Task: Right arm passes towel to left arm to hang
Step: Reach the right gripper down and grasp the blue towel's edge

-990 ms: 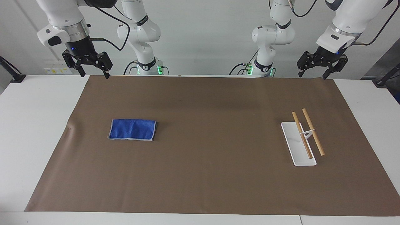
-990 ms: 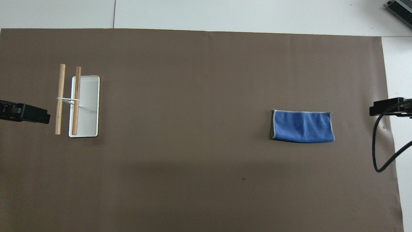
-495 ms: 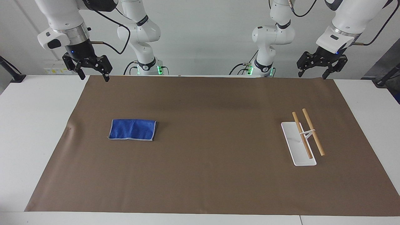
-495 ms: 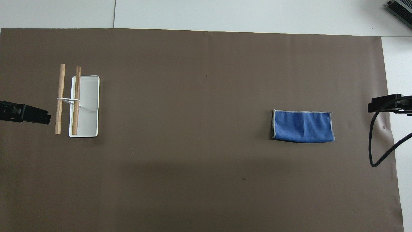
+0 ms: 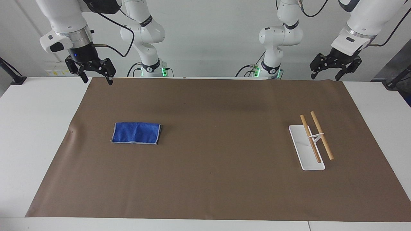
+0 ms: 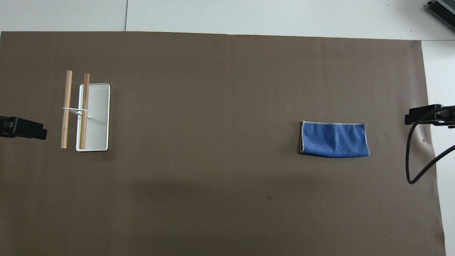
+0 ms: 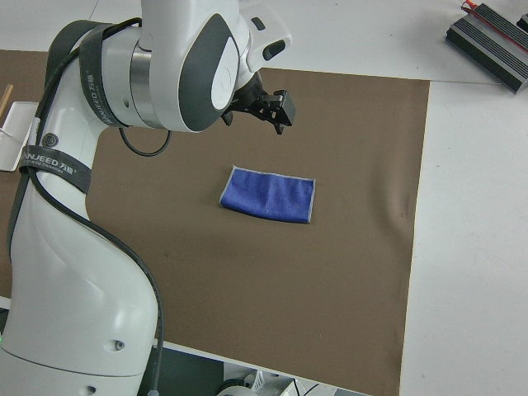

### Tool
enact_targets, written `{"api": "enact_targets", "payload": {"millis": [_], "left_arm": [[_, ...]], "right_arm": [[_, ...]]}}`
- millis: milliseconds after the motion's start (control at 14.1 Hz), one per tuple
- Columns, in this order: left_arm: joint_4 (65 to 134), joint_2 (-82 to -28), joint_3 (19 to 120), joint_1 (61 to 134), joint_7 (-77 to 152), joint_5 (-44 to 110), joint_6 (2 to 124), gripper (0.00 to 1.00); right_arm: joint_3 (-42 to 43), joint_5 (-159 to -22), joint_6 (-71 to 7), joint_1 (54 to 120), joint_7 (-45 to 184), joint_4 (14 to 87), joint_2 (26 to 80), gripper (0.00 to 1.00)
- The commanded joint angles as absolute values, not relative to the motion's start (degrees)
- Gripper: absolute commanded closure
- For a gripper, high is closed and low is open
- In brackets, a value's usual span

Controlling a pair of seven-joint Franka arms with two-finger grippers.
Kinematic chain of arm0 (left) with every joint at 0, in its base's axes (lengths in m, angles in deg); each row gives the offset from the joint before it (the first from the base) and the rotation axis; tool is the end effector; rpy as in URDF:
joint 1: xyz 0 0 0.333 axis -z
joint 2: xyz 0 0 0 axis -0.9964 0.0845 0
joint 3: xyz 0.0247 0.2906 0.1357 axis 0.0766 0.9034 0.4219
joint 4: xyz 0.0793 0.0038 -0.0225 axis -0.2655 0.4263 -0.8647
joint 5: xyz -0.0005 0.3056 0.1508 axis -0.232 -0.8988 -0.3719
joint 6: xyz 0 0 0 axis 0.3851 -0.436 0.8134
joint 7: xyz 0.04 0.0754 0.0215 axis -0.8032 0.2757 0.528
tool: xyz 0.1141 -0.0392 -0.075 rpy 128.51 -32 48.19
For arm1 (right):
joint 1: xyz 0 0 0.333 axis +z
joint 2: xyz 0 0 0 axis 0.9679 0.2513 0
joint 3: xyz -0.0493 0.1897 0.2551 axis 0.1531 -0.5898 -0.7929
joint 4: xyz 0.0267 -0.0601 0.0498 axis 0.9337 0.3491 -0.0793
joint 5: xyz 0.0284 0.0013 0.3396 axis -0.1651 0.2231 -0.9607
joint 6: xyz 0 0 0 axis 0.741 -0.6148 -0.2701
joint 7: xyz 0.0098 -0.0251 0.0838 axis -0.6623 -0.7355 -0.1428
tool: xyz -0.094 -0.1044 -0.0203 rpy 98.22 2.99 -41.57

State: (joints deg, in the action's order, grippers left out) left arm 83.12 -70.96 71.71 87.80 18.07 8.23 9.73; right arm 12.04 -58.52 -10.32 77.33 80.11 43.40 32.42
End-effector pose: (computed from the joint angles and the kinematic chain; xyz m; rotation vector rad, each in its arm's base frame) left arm 0.4566 -0.0299 0.6189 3.1230 -0.2003 -0.0487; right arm 0.4839 -0.0279 0.6024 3.1155 -0.1497 0.1231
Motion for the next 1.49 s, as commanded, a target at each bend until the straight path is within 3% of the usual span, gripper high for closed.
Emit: {"api": "enact_targets", "payload": {"millis": [0,566,920,1061,1415], "left_arm": [[85.2,-72.7,71.4,87.6,18.0,8.2,10.7,0.00],[84.9,-72.6,71.4,87.9,18.0,8.2,11.1,0.00],[84.9,-72.5,71.4,87.6,18.7,8.3,11.7,0.00],[84.8,-72.6,71.2,88.0,19.9,8.2,11.4,0.00],[84.8,-72.5,70.8,88.1,19.3,8.2,11.9,0.00]], "right_arm": [[11.7,-59.1,-16.9,77.4,80.4,49.7,31.9,0.00],[11.1,-60.3,-38.6,77.6,79.6,66.5,34.5,0.00],[10.8,-60.5,-45.3,79.1,76.0,72.7,38.7,0.00],[10.8,-60.5,-53.6,79.5,76.0,78.0,39.6,0.00],[10.8,-60.5,-57.4,79.6,75.9,79.8,42.5,0.00]]}}
